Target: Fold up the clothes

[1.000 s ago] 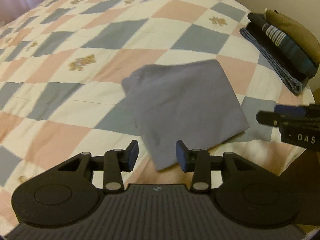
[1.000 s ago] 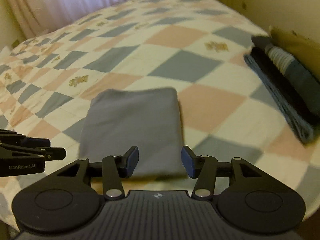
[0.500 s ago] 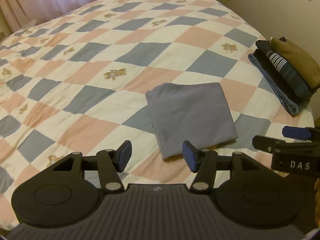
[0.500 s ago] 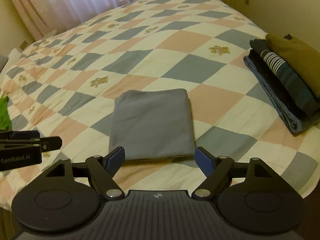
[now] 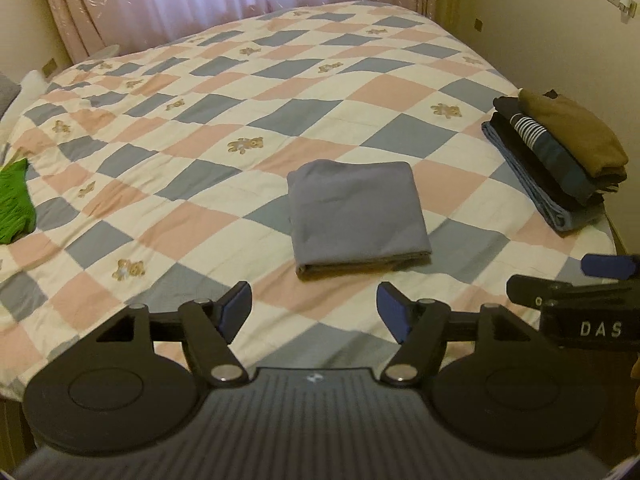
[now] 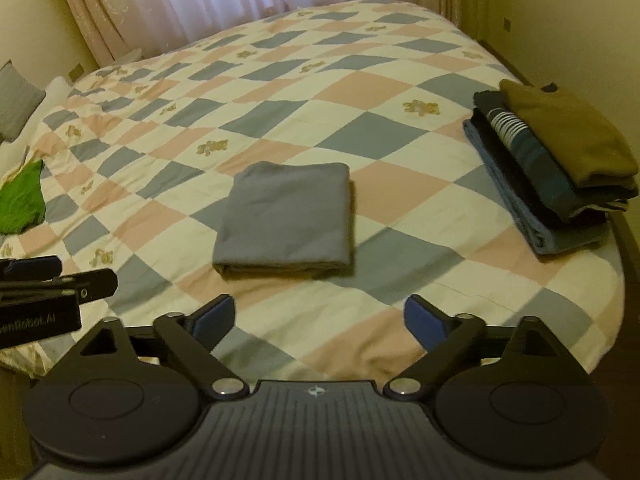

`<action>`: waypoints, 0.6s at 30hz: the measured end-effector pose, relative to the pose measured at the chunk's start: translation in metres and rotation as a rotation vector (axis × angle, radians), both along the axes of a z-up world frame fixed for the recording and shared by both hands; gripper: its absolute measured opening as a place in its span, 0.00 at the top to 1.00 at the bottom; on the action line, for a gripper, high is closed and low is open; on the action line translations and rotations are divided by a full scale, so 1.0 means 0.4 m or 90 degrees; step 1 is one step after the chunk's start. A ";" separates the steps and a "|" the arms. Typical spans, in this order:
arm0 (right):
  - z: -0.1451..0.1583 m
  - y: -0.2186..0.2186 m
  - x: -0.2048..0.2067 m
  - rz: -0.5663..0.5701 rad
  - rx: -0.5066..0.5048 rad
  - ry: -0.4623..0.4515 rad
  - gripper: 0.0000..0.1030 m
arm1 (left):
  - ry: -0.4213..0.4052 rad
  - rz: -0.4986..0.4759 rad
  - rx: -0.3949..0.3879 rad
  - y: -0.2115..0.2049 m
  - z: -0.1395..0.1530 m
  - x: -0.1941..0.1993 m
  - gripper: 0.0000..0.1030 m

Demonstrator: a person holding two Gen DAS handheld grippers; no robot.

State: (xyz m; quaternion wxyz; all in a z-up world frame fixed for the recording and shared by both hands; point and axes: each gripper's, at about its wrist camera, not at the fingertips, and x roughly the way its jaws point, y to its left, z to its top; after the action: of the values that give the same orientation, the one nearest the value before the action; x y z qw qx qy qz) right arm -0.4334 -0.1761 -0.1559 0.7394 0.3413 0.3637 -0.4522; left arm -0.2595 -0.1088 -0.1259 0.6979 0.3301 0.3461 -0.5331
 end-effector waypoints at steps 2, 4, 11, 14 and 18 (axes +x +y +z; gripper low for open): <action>0.016 0.019 -0.011 0.009 -0.008 0.005 0.05 | -0.009 0.011 -0.004 0.032 0.005 -0.021 0.34; 0.032 0.036 -0.021 0.019 -0.018 0.006 0.03 | -0.014 0.023 -0.012 0.053 0.014 -0.036 0.30; 0.067 0.065 -0.055 0.045 -0.036 -0.006 0.02 | -0.017 0.047 -0.026 0.090 0.037 -0.055 0.20; 0.065 0.062 -0.072 0.043 -0.033 -0.010 0.02 | -0.016 0.045 -0.022 0.082 0.033 -0.057 0.19; 0.042 0.045 -0.106 0.020 -0.015 -0.021 0.02 | -0.003 0.030 -0.021 0.057 0.012 -0.052 0.17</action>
State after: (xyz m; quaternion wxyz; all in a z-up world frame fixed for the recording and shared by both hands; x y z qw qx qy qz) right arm -0.4756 -0.1582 -0.1389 0.7561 0.3345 0.3516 -0.4391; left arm -0.2801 -0.0860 -0.1211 0.7162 0.3117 0.3433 -0.5216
